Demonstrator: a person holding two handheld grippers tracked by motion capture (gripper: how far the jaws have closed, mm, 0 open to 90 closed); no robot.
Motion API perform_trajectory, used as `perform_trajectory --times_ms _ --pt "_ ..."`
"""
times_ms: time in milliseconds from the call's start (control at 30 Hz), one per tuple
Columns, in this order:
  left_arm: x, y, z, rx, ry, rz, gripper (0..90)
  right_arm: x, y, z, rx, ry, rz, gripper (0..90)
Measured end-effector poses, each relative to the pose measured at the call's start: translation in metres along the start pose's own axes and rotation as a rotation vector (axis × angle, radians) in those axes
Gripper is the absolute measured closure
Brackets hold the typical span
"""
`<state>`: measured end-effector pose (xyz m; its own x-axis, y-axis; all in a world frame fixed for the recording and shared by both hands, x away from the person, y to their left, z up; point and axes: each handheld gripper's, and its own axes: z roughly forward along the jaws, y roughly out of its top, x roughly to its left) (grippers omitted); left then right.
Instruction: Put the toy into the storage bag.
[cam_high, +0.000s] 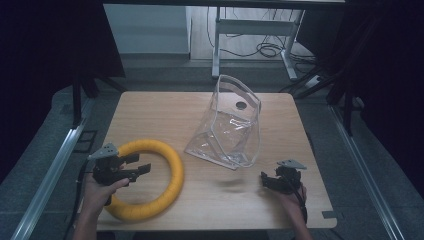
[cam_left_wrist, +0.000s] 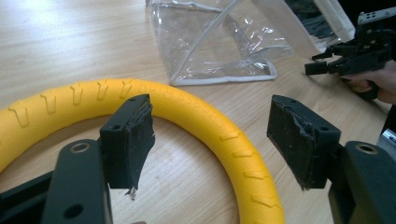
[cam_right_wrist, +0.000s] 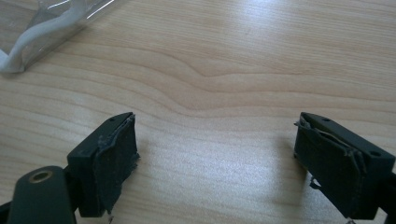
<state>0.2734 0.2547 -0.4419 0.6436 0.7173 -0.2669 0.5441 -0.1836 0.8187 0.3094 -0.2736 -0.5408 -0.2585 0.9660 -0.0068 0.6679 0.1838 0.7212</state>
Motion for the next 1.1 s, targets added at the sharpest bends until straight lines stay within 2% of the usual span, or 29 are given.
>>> perform_trajectory --times_ms 100,333,467,500,567,733,800,833,1100 --pt "0.001 0.0 0.0 -0.005 -0.001 -0.003 31.4 0.0 0.0 0.0 -0.001 0.003 -0.006 13.3" --pt "0.002 0.003 0.008 0.021 0.001 0.003 31.5 0.0 0.0 0.0 -0.001 0.012 -0.01 13.4" --pt "0.0 0.007 0.009 0.038 0.0 0.025 31.6 0.0 0.0 0.0 -0.002 0.016 -0.013 13.6" --pt "-0.002 0.008 0.008 0.057 -0.008 0.043 32.3 0.0 0.0 0.0 -0.001 0.017 -0.014 13.6" --pt "-0.003 0.008 0.007 0.07 -0.014 0.049 32.5 0.0 0.0 0.0 -0.002 0.017 -0.013 13.6" --pt "-0.009 0.01 0.003 0.185 -0.081 0.083 32.3 0.0 0.0 -0.001 -0.003 0.019 -0.015 14.0" --pt "-0.011 0.01 0.002 0.202 -0.094 0.091 32.3 0.0 -0.001 -0.001 -0.002 0.019 -0.015 14.0" --pt "-0.014 0.009 0.001 0.236 -0.111 0.105 32.3 0.0 0.0 -0.001 -0.002 0.019 -0.015 14.0" --pt "-0.025 -0.003 0.01 0.38 -0.124 0.167 32.2 0.0 -0.001 0.0 -0.004 0.02 -0.014 14.0"
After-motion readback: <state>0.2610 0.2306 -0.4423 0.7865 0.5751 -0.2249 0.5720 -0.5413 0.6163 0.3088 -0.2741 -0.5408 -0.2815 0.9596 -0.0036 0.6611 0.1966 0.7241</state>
